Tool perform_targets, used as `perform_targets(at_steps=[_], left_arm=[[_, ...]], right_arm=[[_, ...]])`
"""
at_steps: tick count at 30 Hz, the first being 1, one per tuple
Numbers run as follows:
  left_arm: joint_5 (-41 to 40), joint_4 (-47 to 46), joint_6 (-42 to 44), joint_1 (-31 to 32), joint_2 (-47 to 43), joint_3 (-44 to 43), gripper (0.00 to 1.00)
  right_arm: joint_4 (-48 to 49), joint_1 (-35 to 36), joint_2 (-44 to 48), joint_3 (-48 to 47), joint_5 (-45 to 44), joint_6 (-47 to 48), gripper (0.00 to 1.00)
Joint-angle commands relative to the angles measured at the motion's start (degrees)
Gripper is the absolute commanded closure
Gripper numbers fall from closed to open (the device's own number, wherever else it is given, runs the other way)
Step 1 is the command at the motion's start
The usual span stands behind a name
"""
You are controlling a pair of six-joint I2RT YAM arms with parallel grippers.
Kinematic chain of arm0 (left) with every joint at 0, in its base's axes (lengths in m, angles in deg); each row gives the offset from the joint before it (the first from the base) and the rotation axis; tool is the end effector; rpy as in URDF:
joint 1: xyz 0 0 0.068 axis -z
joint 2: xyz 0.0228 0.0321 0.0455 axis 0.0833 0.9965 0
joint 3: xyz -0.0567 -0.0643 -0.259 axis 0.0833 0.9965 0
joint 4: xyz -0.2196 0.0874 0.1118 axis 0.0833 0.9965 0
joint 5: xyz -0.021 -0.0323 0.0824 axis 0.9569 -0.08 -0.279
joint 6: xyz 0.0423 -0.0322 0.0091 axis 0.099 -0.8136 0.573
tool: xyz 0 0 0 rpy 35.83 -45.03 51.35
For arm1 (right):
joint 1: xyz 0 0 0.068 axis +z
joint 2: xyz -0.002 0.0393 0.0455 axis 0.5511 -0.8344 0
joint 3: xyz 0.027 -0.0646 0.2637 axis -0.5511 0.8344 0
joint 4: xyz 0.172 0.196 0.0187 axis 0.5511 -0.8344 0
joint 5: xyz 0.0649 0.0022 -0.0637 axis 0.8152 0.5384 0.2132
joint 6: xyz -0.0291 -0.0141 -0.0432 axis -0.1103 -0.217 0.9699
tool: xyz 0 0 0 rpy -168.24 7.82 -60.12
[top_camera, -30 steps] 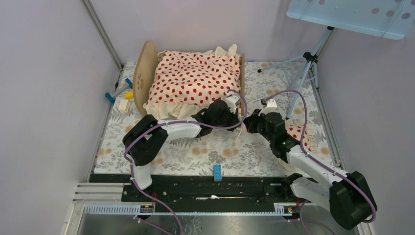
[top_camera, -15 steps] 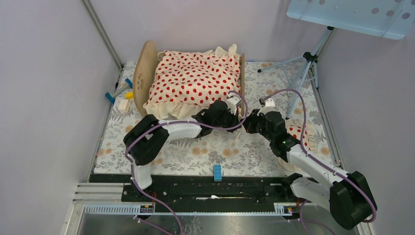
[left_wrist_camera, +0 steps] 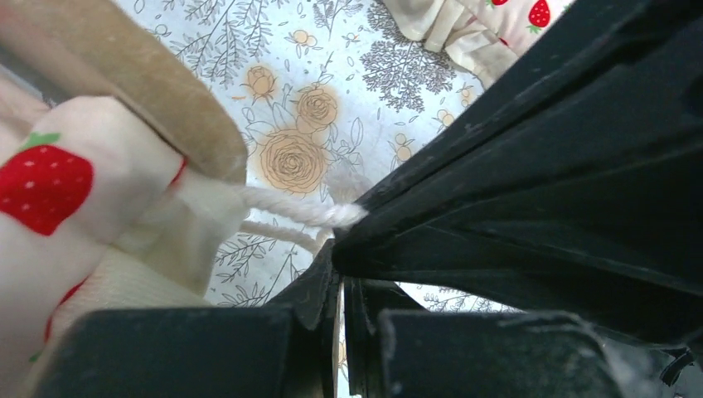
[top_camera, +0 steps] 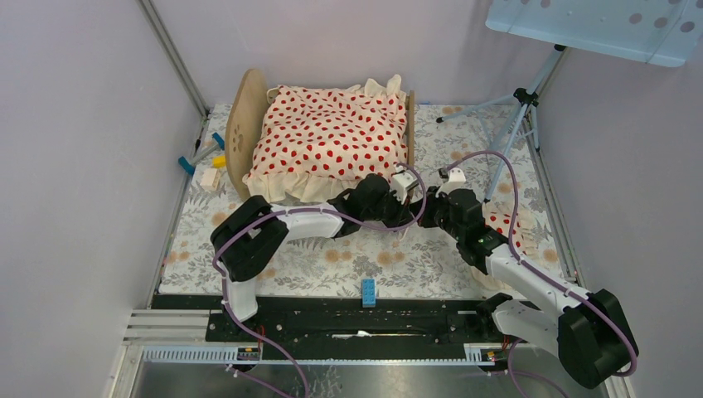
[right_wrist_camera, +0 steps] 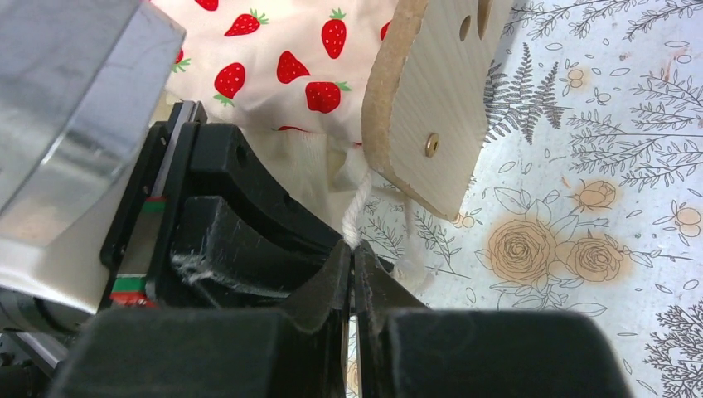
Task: Set up the pet bed
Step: Tie the ropes to the bed frame.
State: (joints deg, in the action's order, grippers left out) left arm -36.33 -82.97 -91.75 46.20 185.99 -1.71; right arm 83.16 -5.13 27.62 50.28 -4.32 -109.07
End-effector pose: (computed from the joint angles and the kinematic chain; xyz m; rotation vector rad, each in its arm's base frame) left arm 0.2506 -0.3259 0.1874 0.9063 1.9799 -0.9656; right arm 0.2019 0.1105 0.2290 -0.1014 1.9234 0.6670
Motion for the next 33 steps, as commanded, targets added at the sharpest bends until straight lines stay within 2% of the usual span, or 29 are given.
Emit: perform_targets(at_steps=[1, 3, 10, 13, 16, 23, 33], left_arm=[[1.8, -3.9, 2.5, 0.3, -0.8, -1.1, 1.0], [1.5, -3.6, 2.5, 0.3, -0.5, -1.6, 1.0], [0.4, -3.3, 2.0, 0.3, -0.2, -1.7, 1.0], [0.3, -3.3, 2.0, 0.3, -0.4, -1.5, 1.0], [0.3, -3.4, 2.0, 0.3, -0.5, -1.4, 1.0], [0.3, -3.0, 2.0, 0.3, -0.3, -1.9, 1.0], [0.4, -2.8, 2.0, 0.3, -0.1, -2.1, 1.0]], right_arm=[[-0.6, -0.3, 0.9, -1.9, -2.3, 1.2, 0.91], [-1.0, -0.3, 1.3, -2.0, -2.3, 1.2, 0.84], [-3.3, -0.3, 4.4, -2.1, -10.3, 0.8, 0.74], [-5.0, -0.3, 5.8, -2.3, -14.9, -1.1, 0.62], [-5.9, -0.3, 6.4, -1.7, -18.1, -5.0, 0.57], [-6.0, -0.4, 4.1, -1.6, -17.8, -9.7, 0.55], [-8.3, -0.9, -1.2, -5.1, -17.8, -14.9, 0.46]])
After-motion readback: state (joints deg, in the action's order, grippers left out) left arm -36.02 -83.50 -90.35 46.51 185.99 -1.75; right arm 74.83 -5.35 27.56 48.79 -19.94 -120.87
